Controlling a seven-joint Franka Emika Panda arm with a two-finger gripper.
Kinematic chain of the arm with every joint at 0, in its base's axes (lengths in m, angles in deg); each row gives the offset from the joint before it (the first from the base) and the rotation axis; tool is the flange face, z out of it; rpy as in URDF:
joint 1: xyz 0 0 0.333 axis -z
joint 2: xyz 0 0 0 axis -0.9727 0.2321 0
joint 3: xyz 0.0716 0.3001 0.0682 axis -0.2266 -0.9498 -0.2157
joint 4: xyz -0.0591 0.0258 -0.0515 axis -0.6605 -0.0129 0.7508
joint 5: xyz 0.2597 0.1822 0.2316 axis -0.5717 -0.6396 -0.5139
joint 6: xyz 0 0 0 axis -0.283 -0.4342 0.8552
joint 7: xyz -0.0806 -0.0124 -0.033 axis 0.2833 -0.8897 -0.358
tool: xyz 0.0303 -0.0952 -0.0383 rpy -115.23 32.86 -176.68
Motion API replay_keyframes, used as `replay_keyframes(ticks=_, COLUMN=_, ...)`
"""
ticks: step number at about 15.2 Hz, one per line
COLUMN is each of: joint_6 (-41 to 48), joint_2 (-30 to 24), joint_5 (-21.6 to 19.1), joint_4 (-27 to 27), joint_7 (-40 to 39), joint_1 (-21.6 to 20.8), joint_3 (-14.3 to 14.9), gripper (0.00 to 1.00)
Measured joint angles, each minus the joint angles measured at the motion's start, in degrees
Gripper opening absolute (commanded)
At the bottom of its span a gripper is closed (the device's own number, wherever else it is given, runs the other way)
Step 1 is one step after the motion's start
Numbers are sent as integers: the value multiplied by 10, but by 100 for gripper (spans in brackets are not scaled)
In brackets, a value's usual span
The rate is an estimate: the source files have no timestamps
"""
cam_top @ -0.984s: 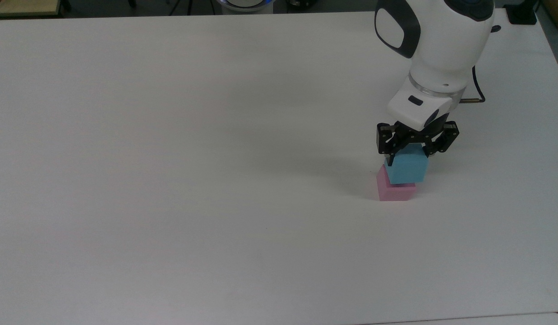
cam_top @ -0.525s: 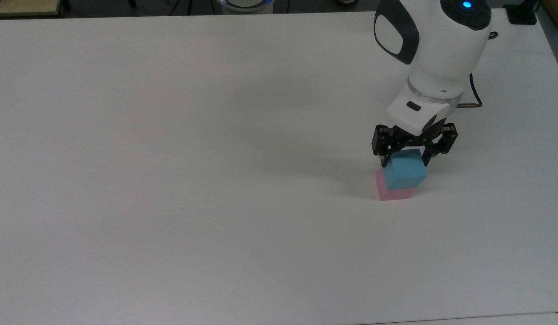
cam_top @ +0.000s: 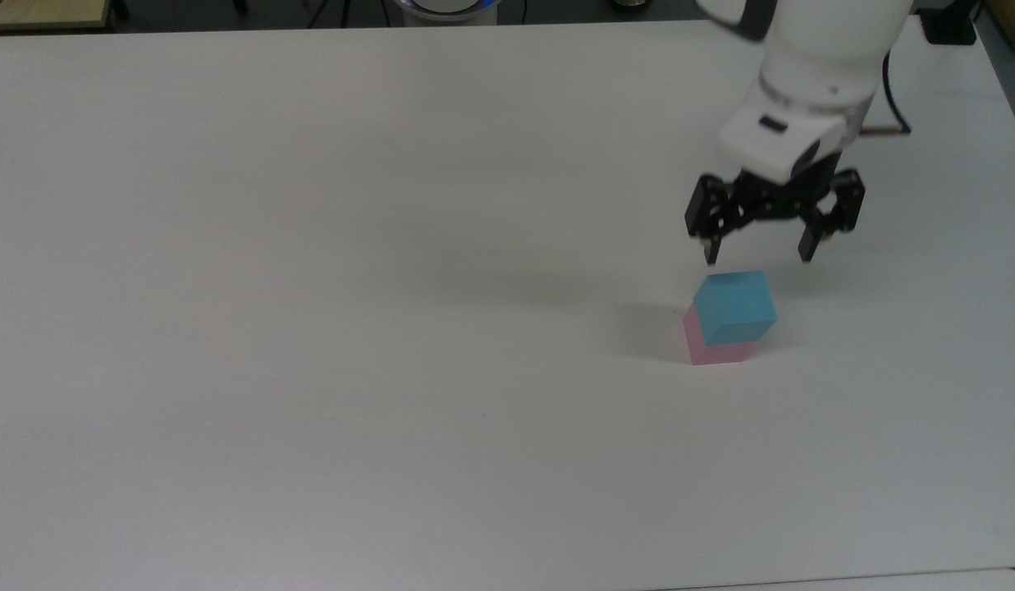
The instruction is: Put blue cube on pink cube
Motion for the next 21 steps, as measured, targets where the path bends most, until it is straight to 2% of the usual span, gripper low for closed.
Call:
replay_keyframes(ticks=2, joint_6=49, joint_2=-54, joint_5=4, joint_4=8, joint_7=-10, joint_1=4, joint_3=4, gripper=100)
replay_keyframes(ticks=4, joint_6=116, joint_2=-110, joint_5=12, joint_4=31, joint_7=-54, joint_1=26, joint_3=8, gripper=100)
replay_keyframes(ticks=6, joint_6=194, joint_2=-162, joint_5=13, joint_4=53, joint_7=-107, joint_1=71, joint_3=11, gripper=100)
replay_keyframes(ticks=8, joint_6=257, joint_2=-212, joint_5=13, joint_4=72, joint_7=-160, joint_1=137, joint_3=12, gripper=100)
replay_keyframes(ticks=11, joint_6=284, joint_2=-276, joint_5=13, joint_4=119, joint_7=-227, joint_1=223, joint_3=11, gripper=100)
replay_keyframes(ticks=13, joint_6=284, joint_2=-310, joint_5=12, joint_4=157, joint_7=-237, joint_1=247, joint_3=11, gripper=100)
replay_keyframes(ticks=18, joint_6=283, joint_2=-312, joint_5=12, joint_4=186, joint_7=-237, joint_1=266, joint_3=10, gripper=100)
replay_keyframes(ticks=21, joint_6=274, joint_2=-308, joint_5=12, joint_4=187, joint_7=-237, joint_1=286, joint_3=-8, gripper=100)
